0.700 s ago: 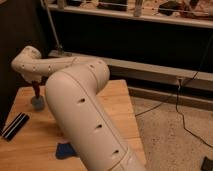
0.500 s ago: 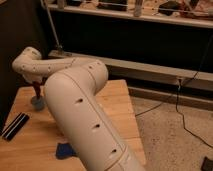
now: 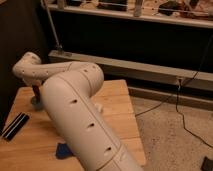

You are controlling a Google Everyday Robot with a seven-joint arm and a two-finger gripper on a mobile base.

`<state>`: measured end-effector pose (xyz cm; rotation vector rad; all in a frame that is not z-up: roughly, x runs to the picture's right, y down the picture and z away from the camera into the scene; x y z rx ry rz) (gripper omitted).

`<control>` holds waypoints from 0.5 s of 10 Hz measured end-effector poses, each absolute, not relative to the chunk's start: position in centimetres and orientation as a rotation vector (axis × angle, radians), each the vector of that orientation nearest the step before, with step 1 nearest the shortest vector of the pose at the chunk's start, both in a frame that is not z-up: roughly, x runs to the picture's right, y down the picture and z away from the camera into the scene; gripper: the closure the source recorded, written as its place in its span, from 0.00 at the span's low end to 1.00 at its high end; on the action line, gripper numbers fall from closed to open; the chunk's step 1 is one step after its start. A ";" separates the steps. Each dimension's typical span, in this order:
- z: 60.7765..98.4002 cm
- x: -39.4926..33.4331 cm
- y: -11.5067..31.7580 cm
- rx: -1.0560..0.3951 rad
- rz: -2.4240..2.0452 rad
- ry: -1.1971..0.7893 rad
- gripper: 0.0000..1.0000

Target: Place the pepper in the ceramic cup

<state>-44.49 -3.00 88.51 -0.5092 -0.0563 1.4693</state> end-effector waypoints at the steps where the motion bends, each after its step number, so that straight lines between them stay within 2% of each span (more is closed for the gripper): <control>1: 88.6 -44.6 -2.6 -0.514 1.464 -0.055 0.37; 2: 88.5 -44.7 -2.5 -0.517 1.458 -0.057 0.26; 3: 88.5 -44.7 -2.3 -0.518 1.454 -0.056 0.21; 5: 88.2 -44.6 -1.9 -0.523 1.445 -0.053 0.20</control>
